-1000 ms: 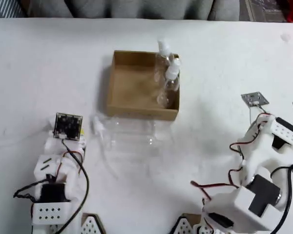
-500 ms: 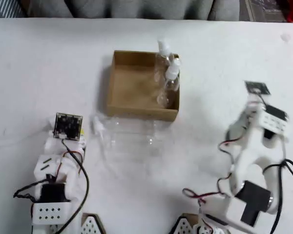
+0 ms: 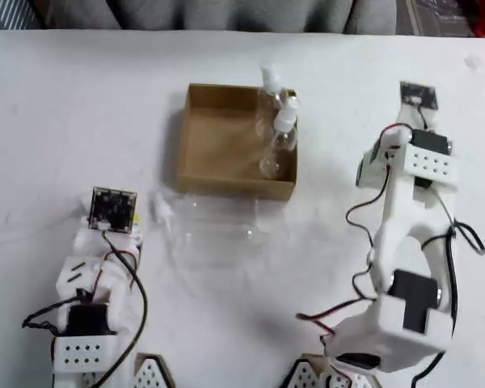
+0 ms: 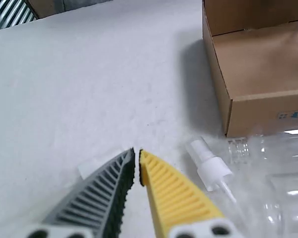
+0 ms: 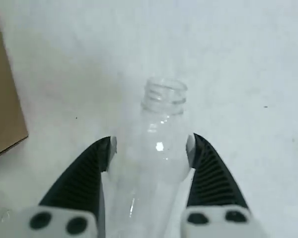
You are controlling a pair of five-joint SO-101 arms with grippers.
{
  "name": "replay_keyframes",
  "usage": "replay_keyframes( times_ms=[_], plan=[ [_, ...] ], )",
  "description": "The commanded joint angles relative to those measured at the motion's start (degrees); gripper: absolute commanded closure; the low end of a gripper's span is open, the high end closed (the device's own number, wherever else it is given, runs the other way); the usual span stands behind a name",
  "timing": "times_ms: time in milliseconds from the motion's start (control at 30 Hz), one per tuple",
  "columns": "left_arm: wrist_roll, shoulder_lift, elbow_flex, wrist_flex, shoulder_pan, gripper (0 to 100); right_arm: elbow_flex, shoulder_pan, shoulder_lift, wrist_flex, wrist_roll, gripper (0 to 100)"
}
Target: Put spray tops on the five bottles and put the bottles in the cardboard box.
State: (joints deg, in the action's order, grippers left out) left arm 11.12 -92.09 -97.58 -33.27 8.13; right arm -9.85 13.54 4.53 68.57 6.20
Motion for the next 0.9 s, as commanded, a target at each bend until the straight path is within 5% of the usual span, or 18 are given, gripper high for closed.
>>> replay_keyframes(
  times_ms=[0, 233, 433, 867],
  plan=[
    [0.0, -0.5, 0.3, -0.9, 0.1, 98, -0.8, -0.4, 1.6, -4.9, -0.7, 98.3],
    [-6.0, -0.3, 5.3, -5.9, 0.0, 97, -1.2, -3.8, 2.5, -6.1, -2.5, 98.3],
    [-8.9, -0.3, 8.9, -11.1, -3.1, 86, -4.0, -5.5, 2.5, -9.4, -2.6, 98.3],
    [-9.1, 12.3, 17.7, -12.1, -4.9, 88, -4.7, -5.7, 2.7, -9.8, -2.2, 98.3]
  ],
)
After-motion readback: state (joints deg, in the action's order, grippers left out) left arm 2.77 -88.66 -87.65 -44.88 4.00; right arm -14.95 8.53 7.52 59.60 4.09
